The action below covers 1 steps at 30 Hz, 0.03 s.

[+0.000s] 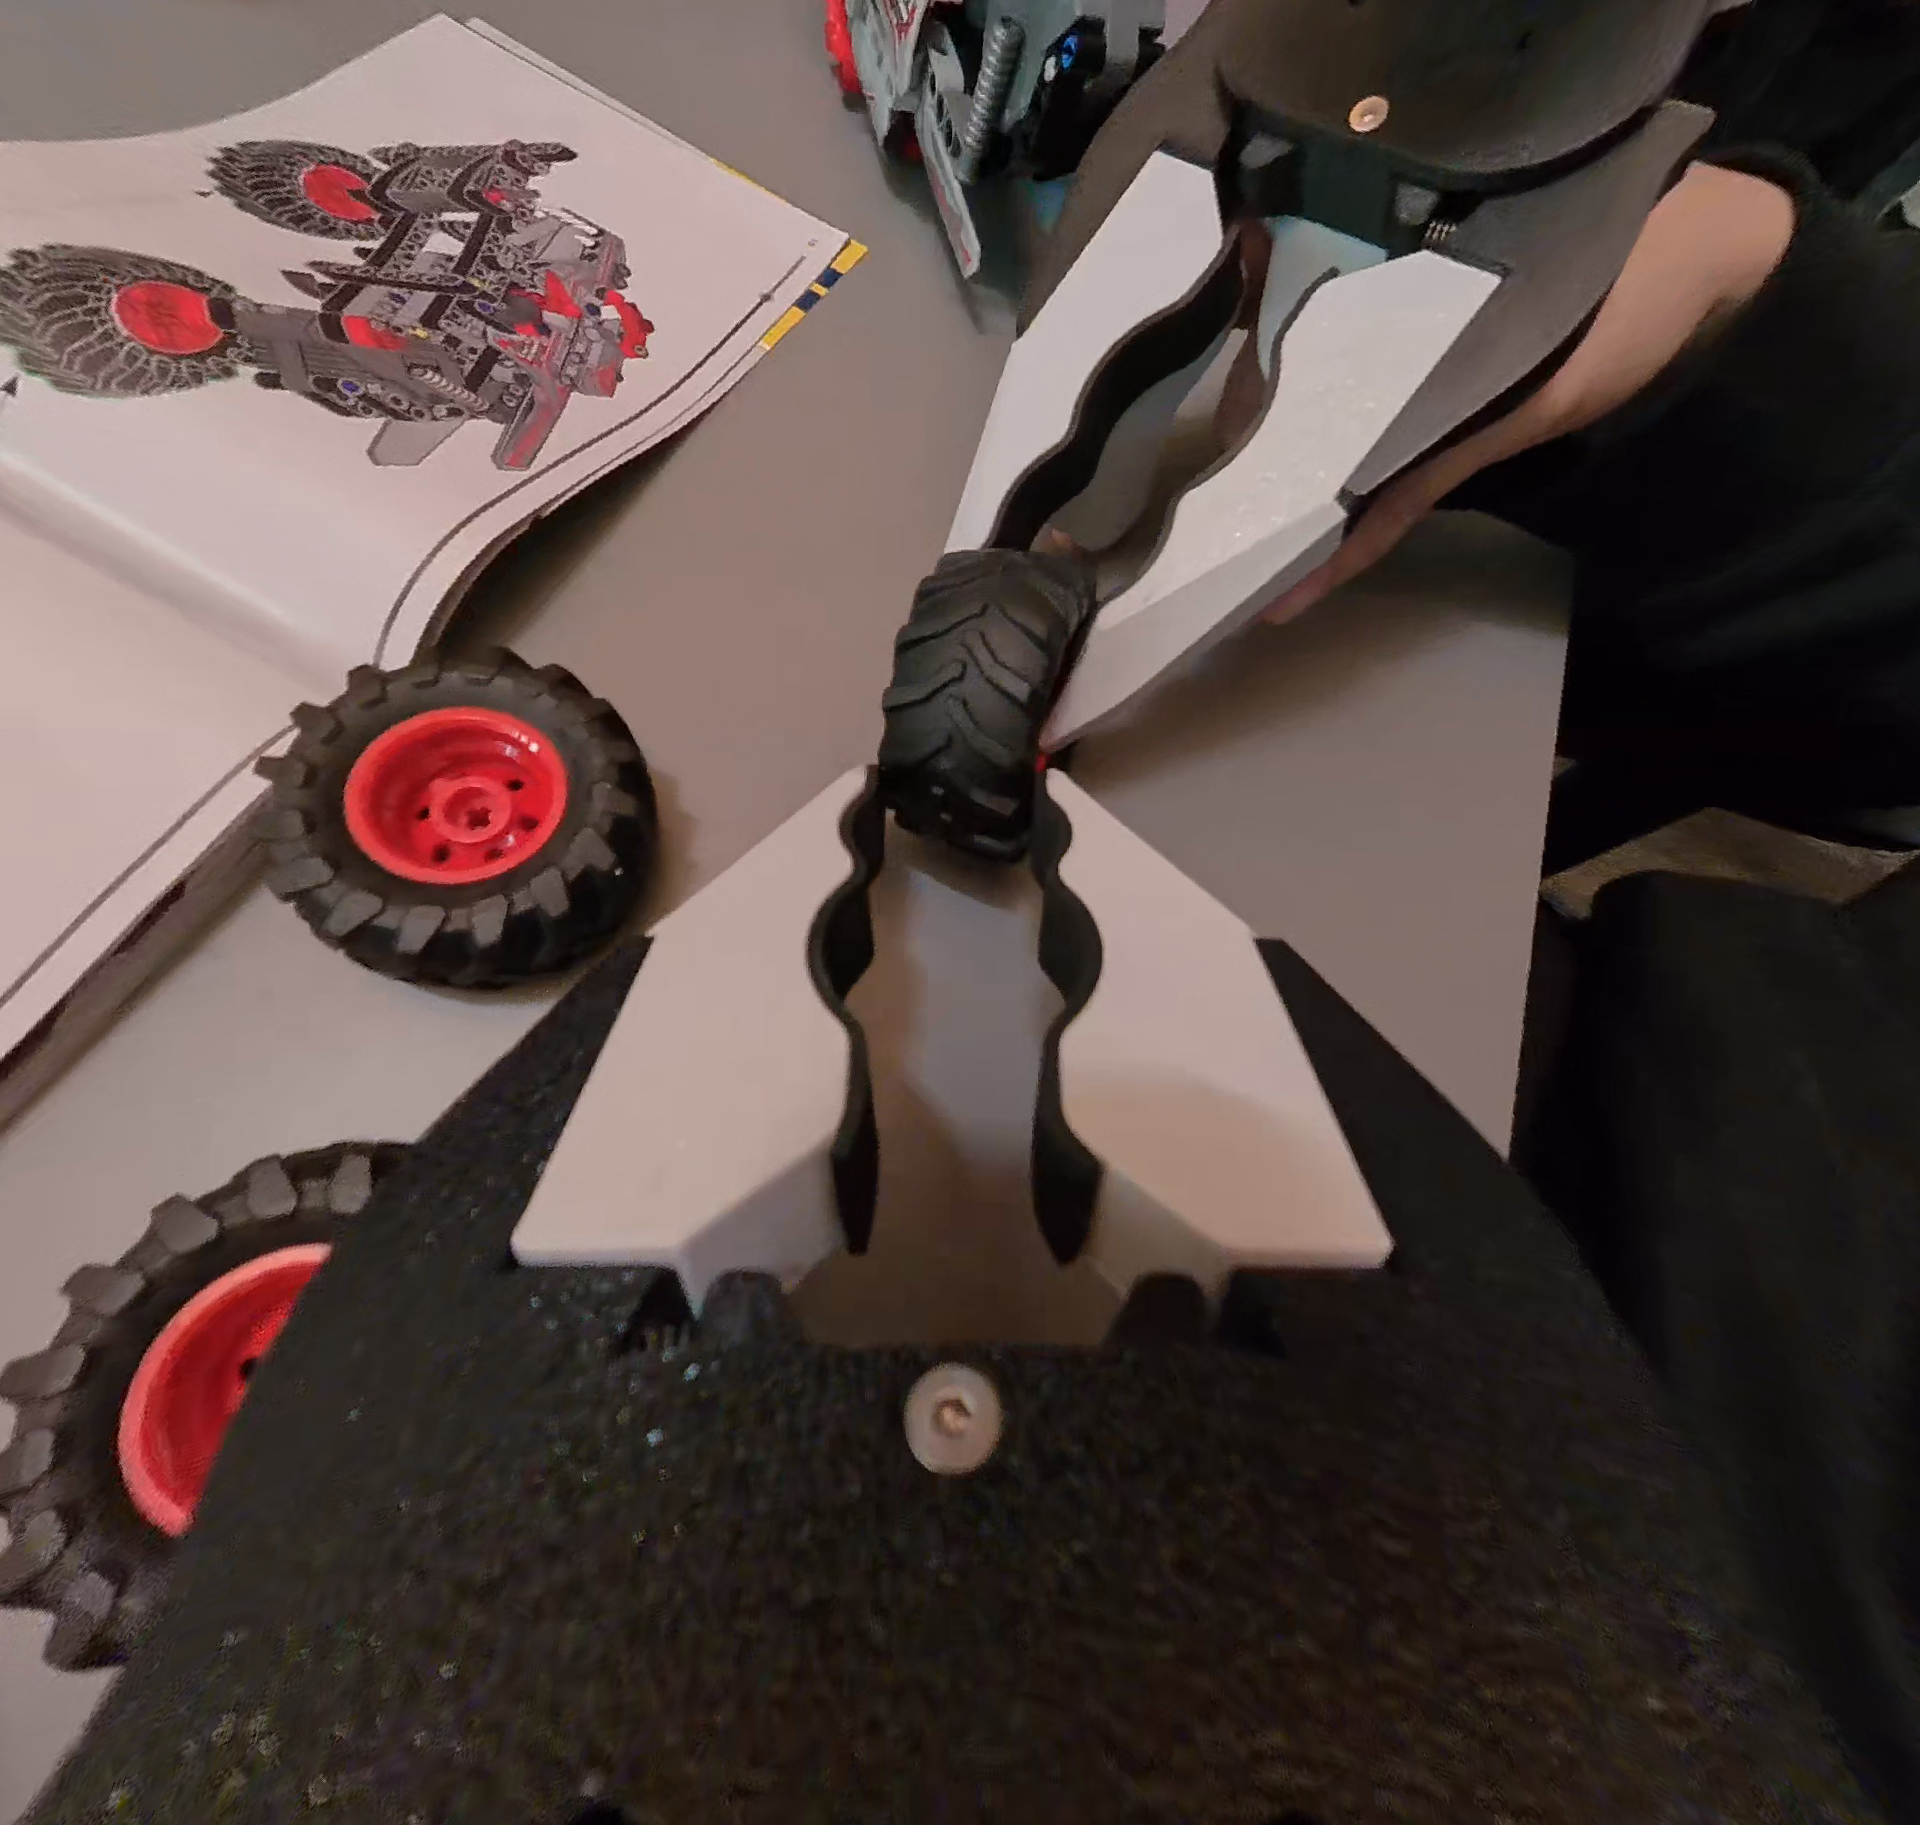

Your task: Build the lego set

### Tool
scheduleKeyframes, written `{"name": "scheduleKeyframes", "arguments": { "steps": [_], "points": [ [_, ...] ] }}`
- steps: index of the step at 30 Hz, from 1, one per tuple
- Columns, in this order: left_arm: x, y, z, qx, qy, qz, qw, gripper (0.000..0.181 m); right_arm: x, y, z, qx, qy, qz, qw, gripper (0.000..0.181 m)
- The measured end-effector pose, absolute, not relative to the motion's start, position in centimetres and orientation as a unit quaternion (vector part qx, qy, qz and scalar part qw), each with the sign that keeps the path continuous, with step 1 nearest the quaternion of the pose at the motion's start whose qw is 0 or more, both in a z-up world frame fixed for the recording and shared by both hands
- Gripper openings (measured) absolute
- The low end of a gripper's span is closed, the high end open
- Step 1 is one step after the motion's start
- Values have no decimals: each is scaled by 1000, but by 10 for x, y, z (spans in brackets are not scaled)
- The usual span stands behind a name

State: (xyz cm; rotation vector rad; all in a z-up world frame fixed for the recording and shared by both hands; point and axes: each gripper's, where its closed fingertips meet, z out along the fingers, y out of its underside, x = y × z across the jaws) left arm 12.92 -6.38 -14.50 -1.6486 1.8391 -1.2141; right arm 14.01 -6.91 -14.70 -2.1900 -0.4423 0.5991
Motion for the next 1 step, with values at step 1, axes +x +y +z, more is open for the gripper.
{"name": "scheduleKeyframes", "arguments": {
  "steps": [1],
  "points": [
    [130, -64, -145, -584, 661, -431, 194, 24, 141, -71, -147, -868, -192, 227, 398, 30]
  ]
}}
